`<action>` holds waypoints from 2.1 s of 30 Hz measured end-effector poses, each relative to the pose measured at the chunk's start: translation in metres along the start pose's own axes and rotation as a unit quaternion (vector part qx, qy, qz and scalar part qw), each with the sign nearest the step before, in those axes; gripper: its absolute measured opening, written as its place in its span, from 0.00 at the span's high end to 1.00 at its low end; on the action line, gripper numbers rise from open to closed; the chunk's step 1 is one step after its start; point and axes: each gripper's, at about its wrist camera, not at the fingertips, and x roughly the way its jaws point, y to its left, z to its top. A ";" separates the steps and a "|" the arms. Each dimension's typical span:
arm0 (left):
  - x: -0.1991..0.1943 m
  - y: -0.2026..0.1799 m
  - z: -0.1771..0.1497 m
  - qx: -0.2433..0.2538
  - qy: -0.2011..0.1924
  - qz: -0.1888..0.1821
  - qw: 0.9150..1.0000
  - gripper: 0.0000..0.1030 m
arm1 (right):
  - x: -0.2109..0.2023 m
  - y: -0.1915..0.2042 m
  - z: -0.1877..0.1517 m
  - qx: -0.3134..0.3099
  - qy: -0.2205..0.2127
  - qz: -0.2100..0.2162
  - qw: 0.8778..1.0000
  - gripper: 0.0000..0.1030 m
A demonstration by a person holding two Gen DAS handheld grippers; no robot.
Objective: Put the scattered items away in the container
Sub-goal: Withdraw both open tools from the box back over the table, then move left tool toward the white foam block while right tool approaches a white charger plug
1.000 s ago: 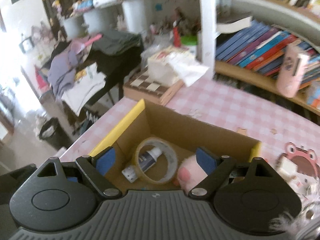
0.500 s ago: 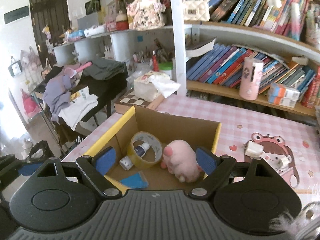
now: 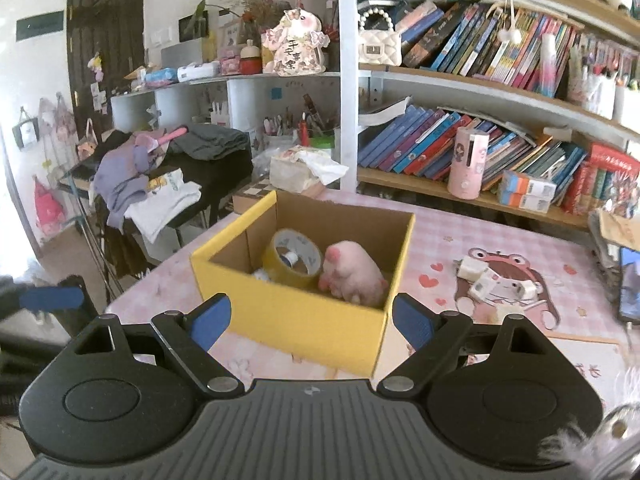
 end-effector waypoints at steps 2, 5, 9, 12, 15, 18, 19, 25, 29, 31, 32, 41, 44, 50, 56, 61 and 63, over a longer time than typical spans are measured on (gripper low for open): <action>-0.005 0.000 -0.008 -0.005 0.002 0.002 1.000 0.18 | -0.011 0.005 -0.013 -0.009 0.001 -0.004 1.000 0.14; -0.013 -0.001 -0.020 -0.010 0.006 0.004 1.000 0.18 | -0.023 0.013 -0.032 -0.015 0.010 -0.008 1.000 0.15; -0.020 -0.004 -0.032 -0.012 0.014 0.001 1.000 0.18 | -0.034 0.015 -0.052 -0.010 0.026 -0.018 0.999 0.15; -0.024 -0.007 -0.038 -0.009 0.018 -0.003 1.000 0.18 | -0.038 0.015 -0.061 0.000 0.039 -0.027 0.999 0.15; -0.024 -0.011 -0.045 -0.007 0.033 -0.007 0.999 0.18 | -0.040 0.015 -0.068 0.003 0.052 -0.038 0.998 0.15; -0.022 -0.014 -0.051 -0.004 0.048 -0.011 0.999 0.18 | -0.041 0.016 -0.076 0.005 0.070 -0.048 0.996 0.15; -0.022 -0.015 -0.054 -0.003 0.052 -0.013 0.999 0.18 | -0.041 0.017 -0.079 0.006 0.077 -0.052 0.996 0.15; -0.018 -0.027 -0.059 0.012 0.066 -0.030 0.997 0.18 | -0.044 0.011 -0.090 0.011 0.101 -0.076 0.992 0.15; -0.015 -0.039 -0.060 0.025 0.071 -0.045 0.996 0.18 | -0.047 -0.001 -0.096 0.030 0.110 -0.093 0.989 0.15; -0.013 -0.043 -0.061 0.031 0.073 -0.051 0.996 0.18 | -0.048 -0.006 -0.099 0.039 0.114 -0.100 0.988 0.15; -0.012 -0.045 -0.061 0.033 0.075 -0.054 0.995 0.18 | -0.049 -0.008 -0.101 0.044 0.115 -0.103 0.987 0.15; 0.000 -0.054 -0.061 0.038 0.103 -0.072 0.991 0.18 | -0.050 -0.020 -0.106 0.064 0.127 -0.121 0.982 0.14; 0.004 -0.057 -0.060 0.040 0.108 -0.076 0.990 0.18 | -0.049 -0.022 -0.106 0.066 0.130 -0.123 0.982 0.14; 0.010 -0.065 -0.058 0.043 0.113 -0.084 0.989 0.18 | -0.045 -0.030 -0.103 0.067 0.133 -0.126 0.981 0.14; 0.023 -0.073 -0.053 0.046 0.119 -0.095 0.987 0.18 | -0.038 -0.042 -0.102 0.070 0.140 -0.134 0.979 0.14; 0.037 -0.086 -0.050 0.055 0.127 -0.108 0.984 0.18 | -0.032 -0.057 -0.102 0.077 0.147 -0.143 0.976 0.14; 0.042 -0.091 -0.048 0.059 0.129 -0.113 0.983 0.18 | -0.029 -0.063 -0.102 0.081 0.151 -0.146 0.975 0.14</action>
